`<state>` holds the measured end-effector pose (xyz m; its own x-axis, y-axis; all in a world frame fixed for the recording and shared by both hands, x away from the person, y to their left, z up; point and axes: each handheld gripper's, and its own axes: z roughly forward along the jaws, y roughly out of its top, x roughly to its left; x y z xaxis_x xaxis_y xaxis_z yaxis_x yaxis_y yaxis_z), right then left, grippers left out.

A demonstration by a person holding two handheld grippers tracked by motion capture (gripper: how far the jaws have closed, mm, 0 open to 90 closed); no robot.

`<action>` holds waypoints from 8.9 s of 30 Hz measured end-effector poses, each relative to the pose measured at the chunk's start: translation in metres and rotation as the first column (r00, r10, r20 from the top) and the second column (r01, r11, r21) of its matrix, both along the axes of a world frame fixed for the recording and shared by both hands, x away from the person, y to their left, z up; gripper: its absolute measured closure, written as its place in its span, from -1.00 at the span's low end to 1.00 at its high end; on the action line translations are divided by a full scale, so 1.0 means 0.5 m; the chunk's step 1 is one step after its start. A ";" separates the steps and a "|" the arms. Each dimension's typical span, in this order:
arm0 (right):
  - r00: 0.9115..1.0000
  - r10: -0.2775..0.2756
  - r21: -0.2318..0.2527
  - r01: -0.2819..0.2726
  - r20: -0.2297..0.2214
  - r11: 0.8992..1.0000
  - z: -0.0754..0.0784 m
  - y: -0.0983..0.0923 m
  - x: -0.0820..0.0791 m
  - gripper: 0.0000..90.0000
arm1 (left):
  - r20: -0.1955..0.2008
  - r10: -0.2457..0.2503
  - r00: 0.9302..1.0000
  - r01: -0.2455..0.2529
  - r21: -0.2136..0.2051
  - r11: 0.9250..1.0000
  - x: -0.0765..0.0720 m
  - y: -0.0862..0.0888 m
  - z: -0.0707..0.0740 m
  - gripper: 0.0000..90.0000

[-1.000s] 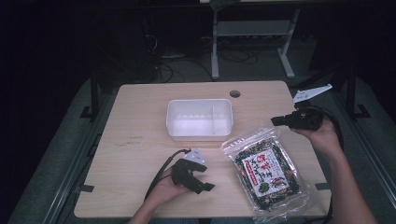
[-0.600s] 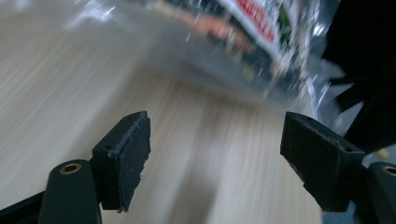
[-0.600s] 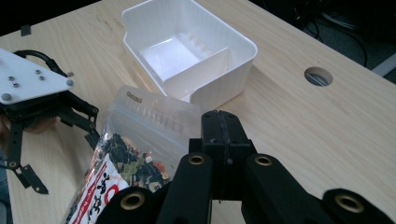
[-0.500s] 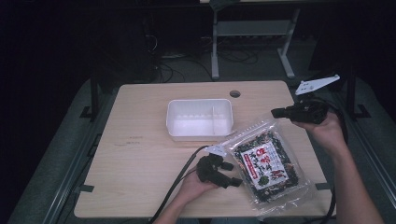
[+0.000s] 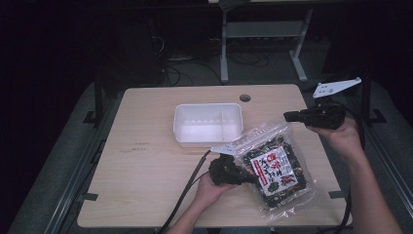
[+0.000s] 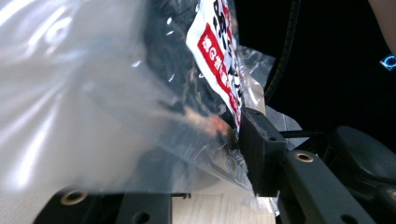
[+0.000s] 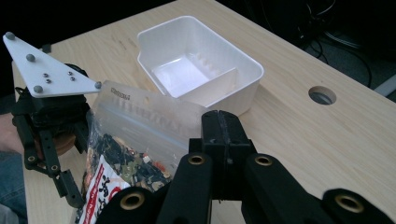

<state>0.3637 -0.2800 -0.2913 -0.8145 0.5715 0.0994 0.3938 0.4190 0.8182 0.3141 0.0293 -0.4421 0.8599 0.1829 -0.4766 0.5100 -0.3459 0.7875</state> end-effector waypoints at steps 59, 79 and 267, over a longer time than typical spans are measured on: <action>0.898 0.374 0.198 -0.332 -0.234 0.922 -0.089 0.028 -0.030 0.66 | 0.166 0.003 0.986 -0.015 0.069 0.998 -0.013 0.046 0.046 0.22; 0.968 0.239 0.140 -0.227 -0.072 0.964 -0.016 0.021 -0.069 0.70 | 0.251 0.044 0.967 -0.104 0.232 0.967 -0.020 0.113 0.057 -0.12; 0.986 -0.151 0.274 0.128 0.064 0.953 -0.129 0.359 0.130 -0.18 | 0.266 0.208 0.941 -0.291 0.328 0.899 -0.048 0.382 0.023 -0.43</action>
<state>0.4284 -0.1006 -0.3560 -0.7405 0.6418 0.1992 0.3580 0.1259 0.9252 0.2899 0.2205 -0.4304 0.8375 0.5274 -0.1432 0.4463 -0.5090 0.7360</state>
